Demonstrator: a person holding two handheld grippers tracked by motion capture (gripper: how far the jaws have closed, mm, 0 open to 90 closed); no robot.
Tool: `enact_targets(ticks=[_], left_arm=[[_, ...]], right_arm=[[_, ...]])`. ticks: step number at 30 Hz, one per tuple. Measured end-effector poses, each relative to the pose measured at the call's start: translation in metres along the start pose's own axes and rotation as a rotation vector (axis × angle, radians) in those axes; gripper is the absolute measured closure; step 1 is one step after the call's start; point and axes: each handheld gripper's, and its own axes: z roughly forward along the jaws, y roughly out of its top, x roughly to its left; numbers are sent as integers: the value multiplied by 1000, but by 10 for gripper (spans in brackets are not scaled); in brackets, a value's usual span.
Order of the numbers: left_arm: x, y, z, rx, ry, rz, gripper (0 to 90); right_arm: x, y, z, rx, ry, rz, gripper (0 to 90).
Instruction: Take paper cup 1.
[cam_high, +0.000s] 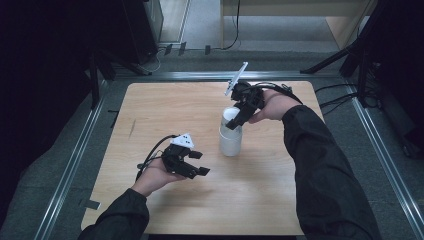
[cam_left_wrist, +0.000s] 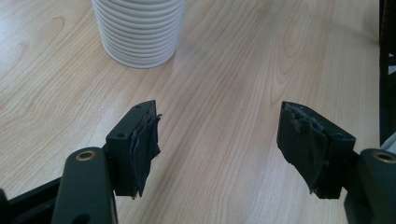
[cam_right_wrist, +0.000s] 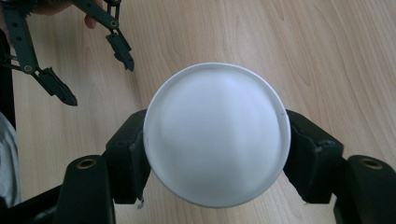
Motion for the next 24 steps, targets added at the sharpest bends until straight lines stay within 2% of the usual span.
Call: enact_targets(ticks=[11, 15, 22, 24], left_arm=[[1, 0, -1, 3, 1, -2, 294], [2, 0, -1, 1, -2, -16, 295], [3, 0, -2, -4, 0, -17, 294], [3, -1, -2, -1, -1, -11, 293]], right_arm=[[2, 9, -15, 1, -2, 12, 331], [2, 11, -18, 7, -2, 18, 331], [8, 21, -38, 9, -12, 15, 334], [11, 24, -44, 12, -12, -4, 335]])
